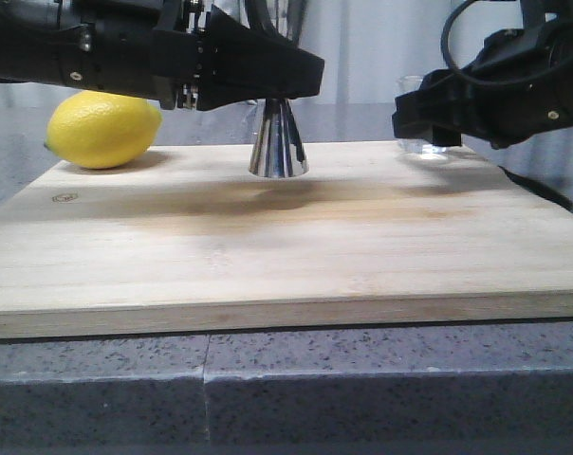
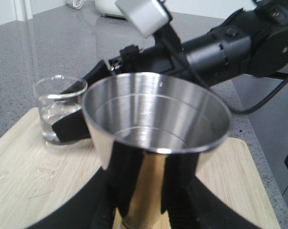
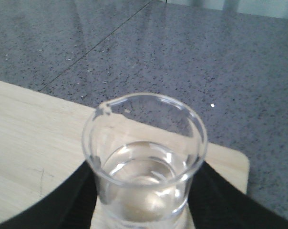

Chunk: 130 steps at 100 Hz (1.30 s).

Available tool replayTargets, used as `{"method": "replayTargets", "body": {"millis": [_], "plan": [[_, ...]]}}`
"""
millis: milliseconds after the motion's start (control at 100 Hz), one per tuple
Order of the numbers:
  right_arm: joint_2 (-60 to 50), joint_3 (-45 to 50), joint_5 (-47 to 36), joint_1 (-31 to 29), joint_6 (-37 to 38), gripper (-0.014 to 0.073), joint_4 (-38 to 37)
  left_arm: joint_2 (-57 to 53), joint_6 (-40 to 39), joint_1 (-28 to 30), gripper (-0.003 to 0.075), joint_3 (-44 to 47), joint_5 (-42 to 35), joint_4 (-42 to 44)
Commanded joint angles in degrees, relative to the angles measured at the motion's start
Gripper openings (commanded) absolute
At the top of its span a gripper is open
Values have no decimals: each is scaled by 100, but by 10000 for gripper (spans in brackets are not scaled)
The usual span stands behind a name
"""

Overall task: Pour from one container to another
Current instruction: 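Lift the beaker with the right gripper and tilt it over the jigger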

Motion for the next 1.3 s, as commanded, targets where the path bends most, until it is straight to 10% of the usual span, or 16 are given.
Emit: {"method": "replayTargets", "body": {"millis": [0, 710, 1290], "plan": [[-577, -281, 33, -32, 7, 300, -119, -240, -18, -49, 206, -171, 421, -462], [-1661, -3192, 6227, 1732, -545, 300, -196, -240, -18, -49, 206, -171, 421, -462], [-1651, -4180, 7352, 2657, -2986, 300, 131, -240, -18, -49, 206, -171, 421, -462]]}}
